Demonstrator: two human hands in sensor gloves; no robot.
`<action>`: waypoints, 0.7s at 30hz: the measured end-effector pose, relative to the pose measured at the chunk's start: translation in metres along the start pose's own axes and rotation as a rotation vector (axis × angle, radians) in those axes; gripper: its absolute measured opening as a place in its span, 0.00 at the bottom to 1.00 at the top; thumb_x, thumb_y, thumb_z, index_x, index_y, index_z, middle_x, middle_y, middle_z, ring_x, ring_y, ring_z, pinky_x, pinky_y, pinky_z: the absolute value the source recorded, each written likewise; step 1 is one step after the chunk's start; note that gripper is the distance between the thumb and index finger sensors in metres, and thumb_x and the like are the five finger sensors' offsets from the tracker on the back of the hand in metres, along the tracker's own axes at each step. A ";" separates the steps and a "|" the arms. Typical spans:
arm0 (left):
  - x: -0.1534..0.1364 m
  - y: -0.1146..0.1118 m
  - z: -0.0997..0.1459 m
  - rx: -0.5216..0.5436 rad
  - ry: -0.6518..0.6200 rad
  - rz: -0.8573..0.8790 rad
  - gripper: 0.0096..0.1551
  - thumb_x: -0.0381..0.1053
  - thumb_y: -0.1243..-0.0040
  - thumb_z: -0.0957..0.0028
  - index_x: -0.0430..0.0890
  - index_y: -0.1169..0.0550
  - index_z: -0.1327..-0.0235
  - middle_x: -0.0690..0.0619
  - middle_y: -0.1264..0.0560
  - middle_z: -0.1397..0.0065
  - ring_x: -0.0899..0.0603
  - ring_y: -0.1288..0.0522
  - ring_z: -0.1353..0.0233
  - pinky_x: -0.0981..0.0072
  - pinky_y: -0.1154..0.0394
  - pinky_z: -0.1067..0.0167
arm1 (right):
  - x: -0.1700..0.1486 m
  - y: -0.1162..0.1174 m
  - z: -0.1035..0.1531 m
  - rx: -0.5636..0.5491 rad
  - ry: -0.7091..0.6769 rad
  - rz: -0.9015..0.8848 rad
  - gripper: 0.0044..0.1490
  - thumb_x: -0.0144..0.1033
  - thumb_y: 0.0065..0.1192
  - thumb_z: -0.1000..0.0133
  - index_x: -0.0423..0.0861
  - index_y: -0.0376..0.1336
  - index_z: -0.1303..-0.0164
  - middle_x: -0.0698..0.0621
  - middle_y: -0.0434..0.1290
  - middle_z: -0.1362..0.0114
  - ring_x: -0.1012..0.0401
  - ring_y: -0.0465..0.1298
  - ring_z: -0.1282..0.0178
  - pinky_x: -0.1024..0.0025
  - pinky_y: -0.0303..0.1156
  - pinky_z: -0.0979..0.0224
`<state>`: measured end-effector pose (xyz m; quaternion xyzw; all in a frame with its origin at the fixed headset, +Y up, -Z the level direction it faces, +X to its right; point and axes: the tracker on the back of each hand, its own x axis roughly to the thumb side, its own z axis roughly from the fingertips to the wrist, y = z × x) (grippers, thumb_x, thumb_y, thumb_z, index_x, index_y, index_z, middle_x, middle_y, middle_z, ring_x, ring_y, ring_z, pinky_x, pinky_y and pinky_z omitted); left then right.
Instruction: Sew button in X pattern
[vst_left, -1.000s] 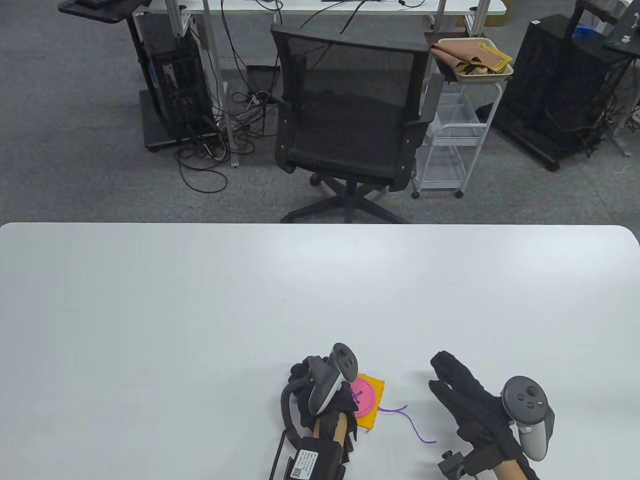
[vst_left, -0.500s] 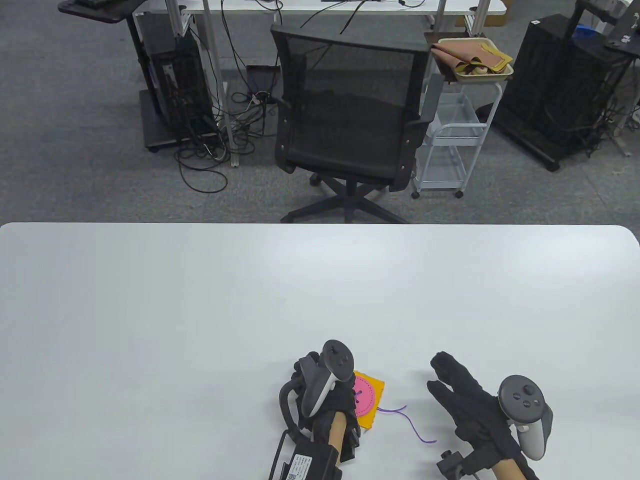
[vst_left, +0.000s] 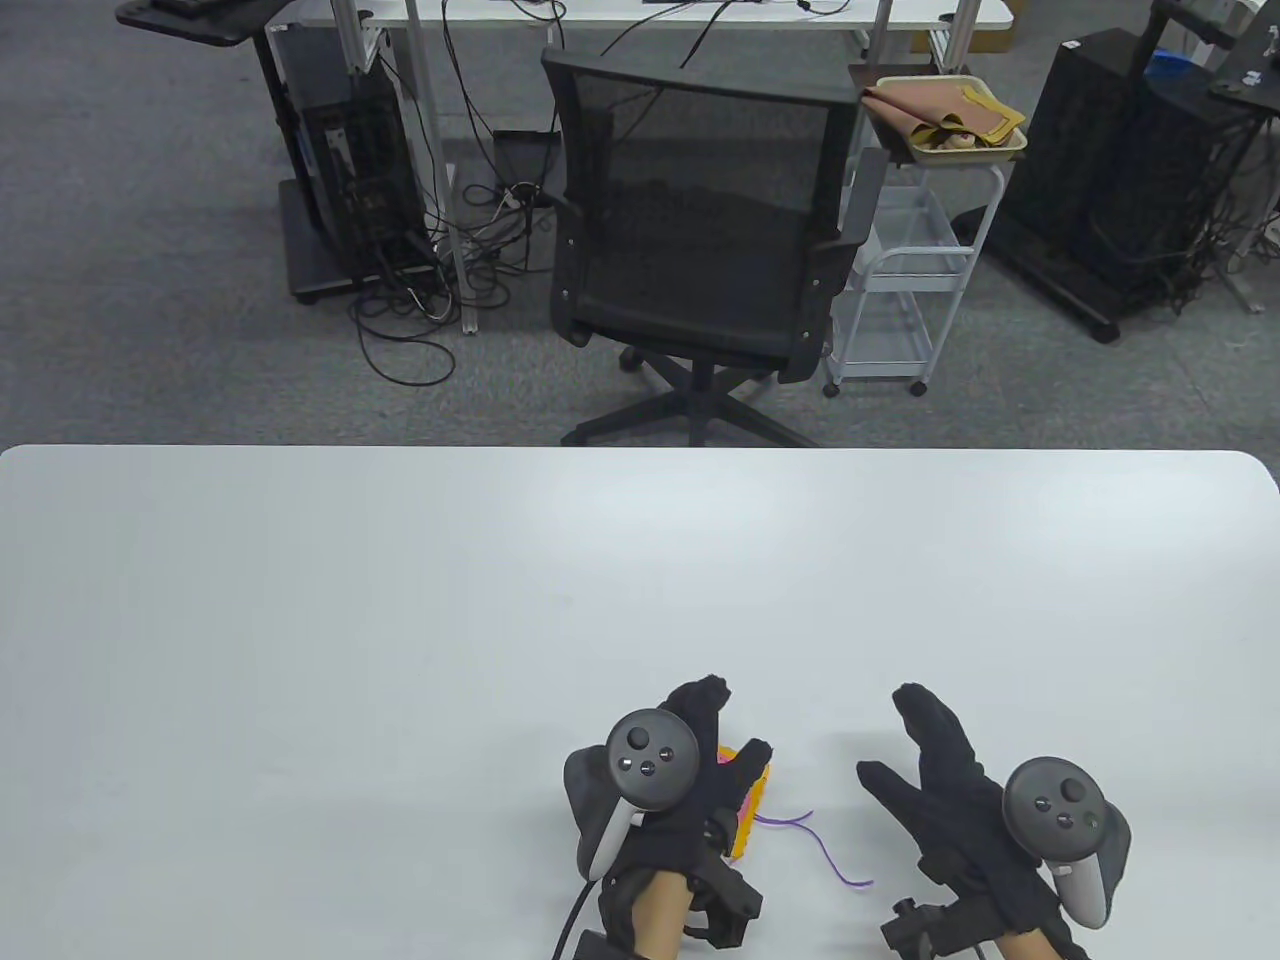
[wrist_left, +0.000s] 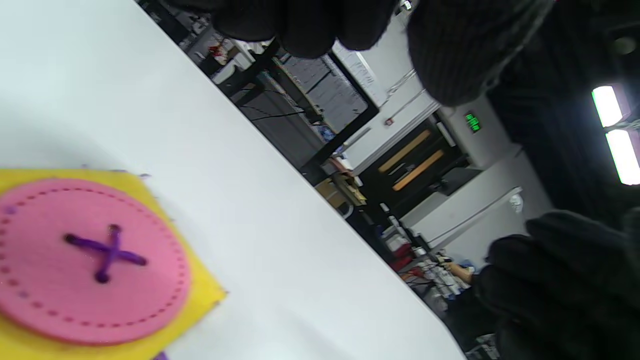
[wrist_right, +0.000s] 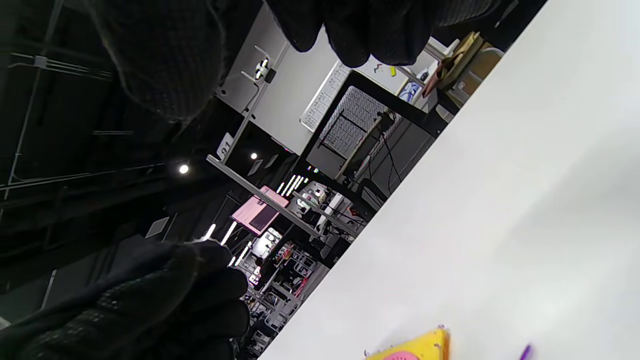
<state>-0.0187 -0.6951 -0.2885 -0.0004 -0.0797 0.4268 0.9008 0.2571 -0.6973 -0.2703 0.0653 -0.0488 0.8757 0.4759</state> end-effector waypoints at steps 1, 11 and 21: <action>0.001 0.000 0.003 0.007 -0.039 0.029 0.44 0.57 0.35 0.49 0.45 0.40 0.23 0.43 0.41 0.19 0.31 0.42 0.22 0.38 0.43 0.29 | 0.000 -0.001 0.001 -0.005 -0.009 0.001 0.55 0.55 0.62 0.47 0.45 0.41 0.17 0.40 0.45 0.11 0.42 0.51 0.13 0.42 0.45 0.14; -0.008 -0.015 0.020 0.100 -0.271 0.095 0.44 0.58 0.33 0.51 0.52 0.39 0.23 0.50 0.38 0.18 0.35 0.35 0.21 0.40 0.38 0.28 | -0.018 0.008 0.006 -0.006 -0.045 -0.066 0.57 0.60 0.60 0.49 0.47 0.41 0.18 0.42 0.45 0.11 0.43 0.51 0.12 0.45 0.47 0.13; -0.020 -0.028 0.023 0.072 -0.271 0.093 0.46 0.60 0.33 0.52 0.51 0.40 0.22 0.50 0.39 0.18 0.34 0.35 0.21 0.40 0.39 0.28 | -0.035 0.019 0.009 0.023 -0.039 -0.068 0.55 0.58 0.61 0.49 0.49 0.41 0.19 0.44 0.46 0.11 0.45 0.52 0.12 0.47 0.47 0.12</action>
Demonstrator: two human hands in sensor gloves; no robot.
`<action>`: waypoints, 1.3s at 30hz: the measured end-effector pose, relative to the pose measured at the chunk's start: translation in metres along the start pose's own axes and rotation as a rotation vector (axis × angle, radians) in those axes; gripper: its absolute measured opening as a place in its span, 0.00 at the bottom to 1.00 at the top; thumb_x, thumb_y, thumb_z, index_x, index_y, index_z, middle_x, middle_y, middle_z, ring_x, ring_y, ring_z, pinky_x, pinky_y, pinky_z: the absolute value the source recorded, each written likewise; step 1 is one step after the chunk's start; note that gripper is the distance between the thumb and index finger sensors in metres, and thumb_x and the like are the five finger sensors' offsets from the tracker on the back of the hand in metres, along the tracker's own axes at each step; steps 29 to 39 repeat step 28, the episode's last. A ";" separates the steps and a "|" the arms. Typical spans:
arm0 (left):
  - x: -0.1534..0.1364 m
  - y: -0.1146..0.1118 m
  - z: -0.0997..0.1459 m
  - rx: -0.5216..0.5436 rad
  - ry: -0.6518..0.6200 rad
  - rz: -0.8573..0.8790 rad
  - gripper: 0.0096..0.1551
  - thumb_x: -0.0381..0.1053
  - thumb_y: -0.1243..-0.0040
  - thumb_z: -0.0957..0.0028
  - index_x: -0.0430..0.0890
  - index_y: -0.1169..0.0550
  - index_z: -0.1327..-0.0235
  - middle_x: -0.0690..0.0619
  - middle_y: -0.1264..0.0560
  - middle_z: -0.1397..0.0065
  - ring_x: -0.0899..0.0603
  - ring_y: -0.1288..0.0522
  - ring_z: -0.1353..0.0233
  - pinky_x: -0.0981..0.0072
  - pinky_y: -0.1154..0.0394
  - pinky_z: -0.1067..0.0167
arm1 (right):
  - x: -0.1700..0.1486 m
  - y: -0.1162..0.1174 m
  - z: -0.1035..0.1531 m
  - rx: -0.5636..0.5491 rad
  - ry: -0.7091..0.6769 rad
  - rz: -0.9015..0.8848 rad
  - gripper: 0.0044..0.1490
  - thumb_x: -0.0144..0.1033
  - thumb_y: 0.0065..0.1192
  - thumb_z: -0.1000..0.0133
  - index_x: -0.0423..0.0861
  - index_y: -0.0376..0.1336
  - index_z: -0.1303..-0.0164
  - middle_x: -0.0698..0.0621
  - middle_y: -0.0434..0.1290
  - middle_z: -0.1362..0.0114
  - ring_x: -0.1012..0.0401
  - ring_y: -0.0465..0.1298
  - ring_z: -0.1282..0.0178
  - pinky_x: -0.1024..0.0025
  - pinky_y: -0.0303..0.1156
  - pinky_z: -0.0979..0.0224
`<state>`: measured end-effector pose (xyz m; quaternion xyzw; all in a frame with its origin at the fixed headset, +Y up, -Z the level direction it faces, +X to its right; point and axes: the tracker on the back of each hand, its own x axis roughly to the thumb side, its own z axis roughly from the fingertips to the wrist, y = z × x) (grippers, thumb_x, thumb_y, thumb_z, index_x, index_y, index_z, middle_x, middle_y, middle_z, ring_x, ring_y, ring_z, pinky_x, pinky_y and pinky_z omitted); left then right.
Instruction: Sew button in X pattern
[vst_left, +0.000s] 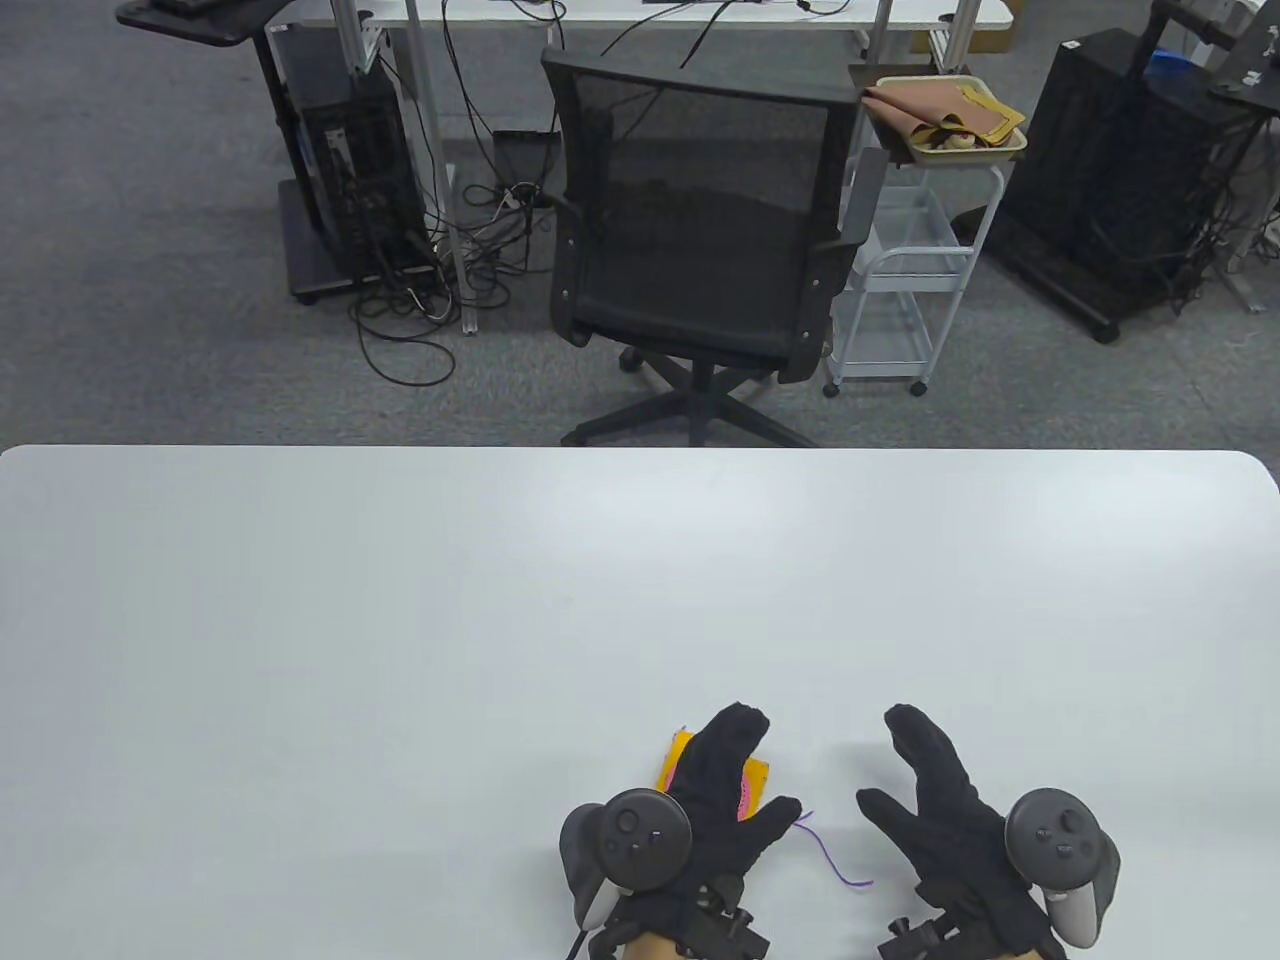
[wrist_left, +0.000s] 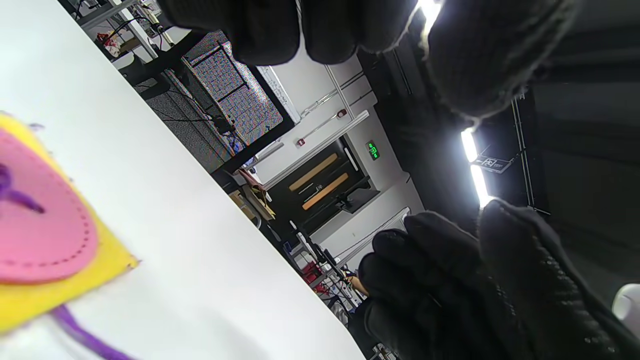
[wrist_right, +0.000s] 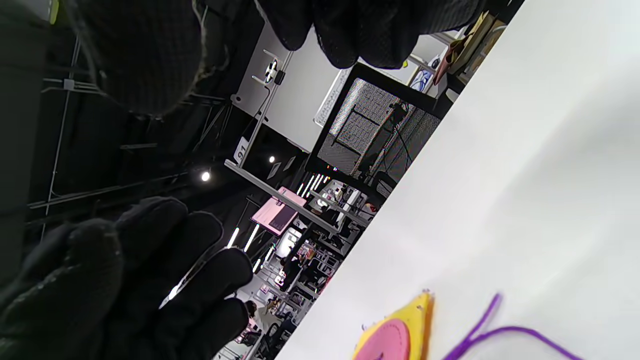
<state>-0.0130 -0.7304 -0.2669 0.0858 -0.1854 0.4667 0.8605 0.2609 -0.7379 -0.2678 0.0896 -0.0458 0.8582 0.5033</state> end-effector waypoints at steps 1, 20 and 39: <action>-0.001 -0.001 0.001 -0.001 0.000 -0.006 0.46 0.60 0.33 0.52 0.51 0.39 0.22 0.50 0.39 0.18 0.34 0.35 0.21 0.39 0.39 0.28 | 0.000 0.001 0.000 0.001 -0.001 0.010 0.55 0.58 0.61 0.49 0.48 0.41 0.19 0.44 0.46 0.11 0.45 0.52 0.12 0.47 0.48 0.12; -0.007 -0.004 0.002 0.001 0.023 -0.003 0.44 0.60 0.34 0.52 0.51 0.37 0.23 0.50 0.36 0.19 0.35 0.34 0.21 0.40 0.39 0.28 | 0.002 0.003 0.003 0.000 -0.026 0.042 0.55 0.57 0.61 0.49 0.48 0.41 0.19 0.44 0.46 0.12 0.46 0.52 0.12 0.48 0.47 0.12; -0.007 -0.003 0.002 0.006 0.027 0.004 0.43 0.59 0.34 0.51 0.51 0.36 0.24 0.50 0.36 0.19 0.35 0.34 0.21 0.40 0.38 0.28 | 0.002 0.003 0.003 -0.005 -0.024 0.043 0.54 0.56 0.61 0.49 0.48 0.41 0.19 0.44 0.46 0.12 0.46 0.52 0.13 0.48 0.47 0.12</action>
